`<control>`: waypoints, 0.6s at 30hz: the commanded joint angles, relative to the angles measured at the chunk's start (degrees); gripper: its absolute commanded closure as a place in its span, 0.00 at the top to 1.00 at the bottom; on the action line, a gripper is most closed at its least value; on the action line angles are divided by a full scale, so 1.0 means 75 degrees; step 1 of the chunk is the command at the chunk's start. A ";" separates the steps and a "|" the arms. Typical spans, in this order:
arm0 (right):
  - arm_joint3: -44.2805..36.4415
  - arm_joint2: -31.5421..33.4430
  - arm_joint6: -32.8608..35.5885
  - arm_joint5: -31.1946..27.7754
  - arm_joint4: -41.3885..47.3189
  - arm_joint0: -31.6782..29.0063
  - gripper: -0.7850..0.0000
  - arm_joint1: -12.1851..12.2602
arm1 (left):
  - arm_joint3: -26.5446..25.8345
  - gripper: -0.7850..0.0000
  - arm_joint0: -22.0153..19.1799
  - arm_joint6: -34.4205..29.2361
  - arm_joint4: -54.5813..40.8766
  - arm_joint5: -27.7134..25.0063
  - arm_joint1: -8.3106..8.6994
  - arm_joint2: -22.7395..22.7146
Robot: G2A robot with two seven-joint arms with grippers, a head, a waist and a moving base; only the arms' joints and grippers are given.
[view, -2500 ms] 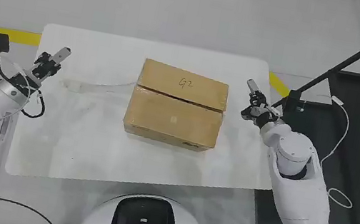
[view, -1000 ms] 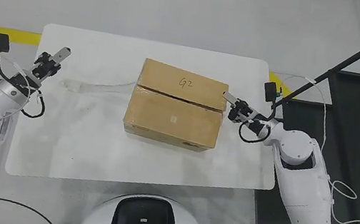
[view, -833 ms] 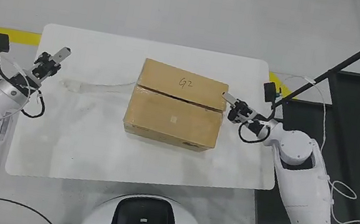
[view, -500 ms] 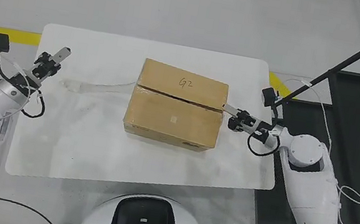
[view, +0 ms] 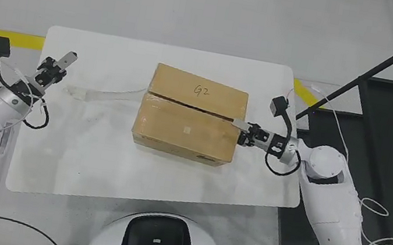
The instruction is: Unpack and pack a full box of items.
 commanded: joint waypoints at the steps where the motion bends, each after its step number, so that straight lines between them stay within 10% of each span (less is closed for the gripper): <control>1: 0.0047 -0.0038 0.0042 -0.0055 0.0075 0.0042 1.00 0.0003 | 0.0000 1.00 0.0000 0.0000 0.0000 0.0000 0.0000 0.0000; 18: 0.0343 0.0219 0.1355 -0.1102 0.1723 0.0001 1.00 0.0130 | 0.0000 1.00 0.0000 0.0000 0.0000 0.0000 0.0000 0.0000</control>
